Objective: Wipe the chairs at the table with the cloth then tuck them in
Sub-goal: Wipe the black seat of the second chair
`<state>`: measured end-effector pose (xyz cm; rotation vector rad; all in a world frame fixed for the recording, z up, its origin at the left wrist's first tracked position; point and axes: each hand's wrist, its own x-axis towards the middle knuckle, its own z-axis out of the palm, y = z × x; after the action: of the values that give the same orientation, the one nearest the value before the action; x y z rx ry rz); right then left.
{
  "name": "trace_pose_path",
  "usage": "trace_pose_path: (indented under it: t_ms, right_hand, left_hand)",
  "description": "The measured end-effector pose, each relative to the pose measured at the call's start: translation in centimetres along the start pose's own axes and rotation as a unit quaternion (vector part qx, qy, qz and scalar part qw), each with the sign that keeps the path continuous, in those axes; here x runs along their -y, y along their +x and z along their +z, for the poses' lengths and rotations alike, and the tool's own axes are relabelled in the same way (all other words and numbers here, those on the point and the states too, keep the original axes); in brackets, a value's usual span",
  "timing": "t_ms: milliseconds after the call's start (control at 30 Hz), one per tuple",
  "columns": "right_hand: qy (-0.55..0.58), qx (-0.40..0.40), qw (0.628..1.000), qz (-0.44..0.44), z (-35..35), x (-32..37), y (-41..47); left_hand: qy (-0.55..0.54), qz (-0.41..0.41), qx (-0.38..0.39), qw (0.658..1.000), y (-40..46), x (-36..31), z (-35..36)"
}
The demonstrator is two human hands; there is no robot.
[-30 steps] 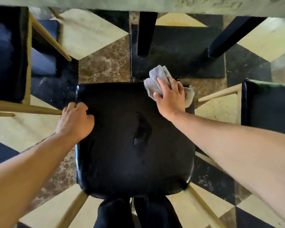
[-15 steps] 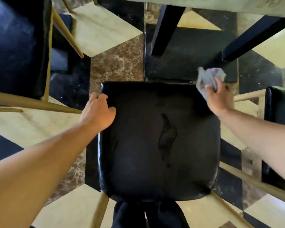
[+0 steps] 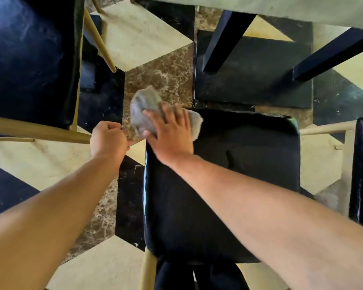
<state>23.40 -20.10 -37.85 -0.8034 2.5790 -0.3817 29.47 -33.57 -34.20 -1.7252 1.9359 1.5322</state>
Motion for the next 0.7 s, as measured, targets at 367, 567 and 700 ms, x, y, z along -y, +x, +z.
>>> trace_pose_path:
  t_ms: [367, 567, 700]
  right_hand:
    - [-0.054, 0.073, 0.975, -0.202, -1.8, -5.4, -3.2]
    - [0.047, -0.065, 0.985, 0.156, -2.7, -5.0, 1.5]
    - [0.043, -0.083, 0.994, 0.057, 0.0, -0.2, -2.0]
  left_hand:
    - [0.160, 0.084, 0.001, 0.984, -0.6, 1.3, -2.6]
    - [0.176, 0.107, -0.004, 0.979, -0.5, 1.2, -2.9]
    - [0.192, 0.123, -0.054, 0.972, -0.7, 0.8, -2.9]
